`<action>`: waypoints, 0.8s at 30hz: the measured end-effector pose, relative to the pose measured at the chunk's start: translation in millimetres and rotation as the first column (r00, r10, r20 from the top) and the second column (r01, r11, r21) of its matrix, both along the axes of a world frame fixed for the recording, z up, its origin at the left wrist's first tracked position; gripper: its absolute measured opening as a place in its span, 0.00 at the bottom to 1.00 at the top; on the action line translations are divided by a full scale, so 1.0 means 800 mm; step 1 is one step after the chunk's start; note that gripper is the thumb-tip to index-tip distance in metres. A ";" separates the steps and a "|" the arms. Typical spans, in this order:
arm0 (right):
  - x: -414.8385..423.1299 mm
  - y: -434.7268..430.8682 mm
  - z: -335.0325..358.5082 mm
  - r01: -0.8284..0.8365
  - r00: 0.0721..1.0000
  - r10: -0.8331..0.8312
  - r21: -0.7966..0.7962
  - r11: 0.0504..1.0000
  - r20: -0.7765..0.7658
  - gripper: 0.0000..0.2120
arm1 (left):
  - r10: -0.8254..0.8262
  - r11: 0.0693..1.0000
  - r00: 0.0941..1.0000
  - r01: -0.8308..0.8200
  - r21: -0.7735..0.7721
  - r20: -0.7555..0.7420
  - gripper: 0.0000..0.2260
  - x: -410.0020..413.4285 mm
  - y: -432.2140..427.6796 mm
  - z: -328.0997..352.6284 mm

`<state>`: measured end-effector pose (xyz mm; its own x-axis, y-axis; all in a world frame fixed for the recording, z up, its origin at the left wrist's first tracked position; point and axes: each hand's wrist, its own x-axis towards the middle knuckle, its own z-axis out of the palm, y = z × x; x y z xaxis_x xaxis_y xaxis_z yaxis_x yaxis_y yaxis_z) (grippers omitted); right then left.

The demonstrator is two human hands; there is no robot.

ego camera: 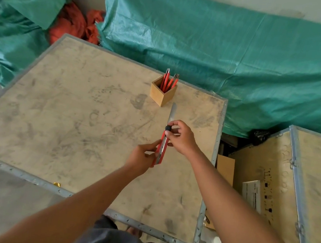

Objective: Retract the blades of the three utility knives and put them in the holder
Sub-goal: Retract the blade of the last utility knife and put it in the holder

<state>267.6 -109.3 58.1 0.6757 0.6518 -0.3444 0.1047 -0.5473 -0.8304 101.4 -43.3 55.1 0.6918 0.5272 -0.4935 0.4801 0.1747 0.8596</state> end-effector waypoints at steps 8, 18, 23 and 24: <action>-0.028 0.029 0.084 -0.035 0.995 0.053 0.192 0.981 -0.085 0.11 | 0.025 0.999 0.980 -0.020 -0.030 0.199 0.22 -0.055 0.034 0.062; -0.075 0.052 0.135 -0.146 0.989 0.135 0.201 0.969 0.065 0.12 | 0.073 0.997 0.953 -0.063 -0.043 0.295 0.21 -0.080 0.104 0.115; -0.094 0.058 0.150 -0.173 0.979 0.148 0.184 0.968 0.140 0.11 | 0.097 0.994 0.931 -0.070 -0.089 0.351 0.17 -0.088 0.124 0.129; -0.096 0.059 0.151 -0.192 0.973 0.164 0.169 0.967 0.165 0.11 | 0.106 0.992 0.926 -0.074 -0.102 0.362 0.16 -0.088 0.125 0.130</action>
